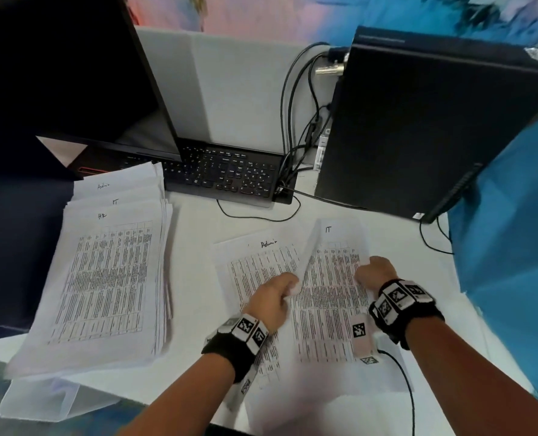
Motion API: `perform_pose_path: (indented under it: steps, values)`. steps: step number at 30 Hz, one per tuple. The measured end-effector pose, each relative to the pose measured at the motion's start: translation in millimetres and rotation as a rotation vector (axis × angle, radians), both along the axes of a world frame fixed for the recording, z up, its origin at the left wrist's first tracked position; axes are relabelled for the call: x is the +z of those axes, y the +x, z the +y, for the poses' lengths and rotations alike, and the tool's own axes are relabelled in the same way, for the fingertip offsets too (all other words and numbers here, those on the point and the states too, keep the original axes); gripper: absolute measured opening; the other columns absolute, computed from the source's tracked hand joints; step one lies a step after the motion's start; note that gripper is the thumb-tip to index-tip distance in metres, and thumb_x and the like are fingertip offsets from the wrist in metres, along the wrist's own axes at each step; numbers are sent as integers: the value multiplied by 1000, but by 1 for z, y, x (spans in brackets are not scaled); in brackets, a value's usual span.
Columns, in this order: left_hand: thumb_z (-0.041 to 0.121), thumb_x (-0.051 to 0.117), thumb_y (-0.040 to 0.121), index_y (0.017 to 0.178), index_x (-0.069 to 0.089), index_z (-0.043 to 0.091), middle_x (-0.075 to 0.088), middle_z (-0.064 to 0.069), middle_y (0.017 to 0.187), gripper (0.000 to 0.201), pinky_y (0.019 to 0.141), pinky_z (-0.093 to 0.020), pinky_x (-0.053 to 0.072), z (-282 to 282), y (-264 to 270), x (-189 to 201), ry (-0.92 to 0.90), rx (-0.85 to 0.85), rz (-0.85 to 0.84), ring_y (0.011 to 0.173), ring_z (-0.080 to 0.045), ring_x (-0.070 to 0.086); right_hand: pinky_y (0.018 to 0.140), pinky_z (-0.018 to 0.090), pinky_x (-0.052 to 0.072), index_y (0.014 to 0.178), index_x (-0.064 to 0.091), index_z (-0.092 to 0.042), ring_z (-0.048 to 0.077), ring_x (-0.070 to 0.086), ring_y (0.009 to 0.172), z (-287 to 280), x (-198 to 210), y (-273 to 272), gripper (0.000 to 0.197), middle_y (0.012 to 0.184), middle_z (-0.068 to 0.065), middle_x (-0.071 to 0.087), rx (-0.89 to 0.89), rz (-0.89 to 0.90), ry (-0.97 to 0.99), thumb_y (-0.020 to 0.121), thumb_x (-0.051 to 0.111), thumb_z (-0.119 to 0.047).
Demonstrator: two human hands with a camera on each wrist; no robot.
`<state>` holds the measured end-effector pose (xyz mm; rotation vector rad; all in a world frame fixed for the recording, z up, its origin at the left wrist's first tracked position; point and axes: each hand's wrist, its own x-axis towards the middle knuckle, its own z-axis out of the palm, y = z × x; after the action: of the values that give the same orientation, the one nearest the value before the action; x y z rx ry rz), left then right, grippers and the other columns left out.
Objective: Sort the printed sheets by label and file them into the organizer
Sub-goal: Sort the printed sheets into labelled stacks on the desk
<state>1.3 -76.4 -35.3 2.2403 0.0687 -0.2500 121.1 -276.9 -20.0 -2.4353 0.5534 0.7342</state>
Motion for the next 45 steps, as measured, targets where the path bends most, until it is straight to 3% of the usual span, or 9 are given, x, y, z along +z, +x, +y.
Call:
perform_pose_path:
  steps: [7, 9, 14, 18, 26, 30, 35, 40, 45]
  values:
    - [-2, 57, 83, 134, 46, 17, 57, 1, 113, 55, 89, -14, 46, -2, -3, -1, -47, -152, 113, 103, -13, 56, 102, 37, 37, 125, 48, -4, 34, 44, 120, 4, 3, -7, 41, 132, 18, 44, 138, -21, -244, 85, 52, -14]
    - [9, 59, 86, 130, 51, 16, 58, -3, 119, 44, 94, -26, 48, 2, 0, 1, 61, -78, 57, 107, -17, 55, 102, 36, 37, 127, 49, -5, 33, 47, 122, 4, 0, -7, 41, 133, 16, 49, 171, -60, -230, 88, 51, -13]
    - [32, 46, 89, 130, 49, 20, 44, -5, 142, 43, 104, -39, 35, 38, 11, -7, 436, 347, 59, 127, -26, 41, 79, 30, 46, 90, 65, -8, 32, 61, 104, 0, 9, -10, 15, 102, 13, 66, 252, -85, -71, 90, 53, -16]
    - [26, 53, 87, 139, 35, 22, 33, -5, 146, 54, 105, -43, 34, 76, 19, 4, 540, 431, 339, 132, -26, 33, 67, 28, 48, 103, 68, -7, 28, 60, 88, 1, 14, -9, 25, 95, 11, 63, 285, -49, 4, 90, 47, -7]
    - [17, 58, 89, 123, 56, 13, 43, -12, 134, 34, 94, -23, 37, 99, 11, 20, 262, 433, 251, 118, -26, 50, 81, 40, 53, 94, 66, 1, 30, 63, 89, 25, 14, -9, 22, 100, 18, 68, 244, -74, 198, 86, 47, -4]
    - [34, 38, 100, 98, 60, 12, 56, -16, 122, 31, 85, -21, 29, 106, -8, 32, 5, 556, 85, 113, -23, 48, 74, 28, 50, 88, 65, -11, 24, 62, 85, 54, 24, -9, 15, 91, 7, 66, 204, -115, 307, 86, 52, -3]
    - [34, 65, 86, 129, 43, 19, 58, -4, 106, 51, 86, -33, 49, 128, -20, 35, -268, 758, 55, 91, -20, 60, 83, 38, 56, 90, 69, -11, 23, 68, 90, 101, 35, -12, 19, 97, 8, 72, 87, -101, 612, 86, 56, 3]
    - [5, 61, 84, 121, 45, 17, 62, -1, 87, 42, 57, -23, 46, 155, -29, 42, -281, 939, -41, 67, -12, 58, 82, 39, 55, 98, 63, -11, 24, 67, 88, 140, 41, -22, 16, 99, 10, 70, -15, -62, 851, 89, 60, 1]
    - [7, 63, 85, 117, 50, 15, 63, -4, 87, 36, 73, -32, 52, 190, -28, 39, -328, 1068, -69, 74, -20, 59, 85, 42, 56, 102, 63, -9, 26, 68, 94, 156, 27, -34, 14, 100, 10, 70, 121, 168, 688, 89, 62, -5]
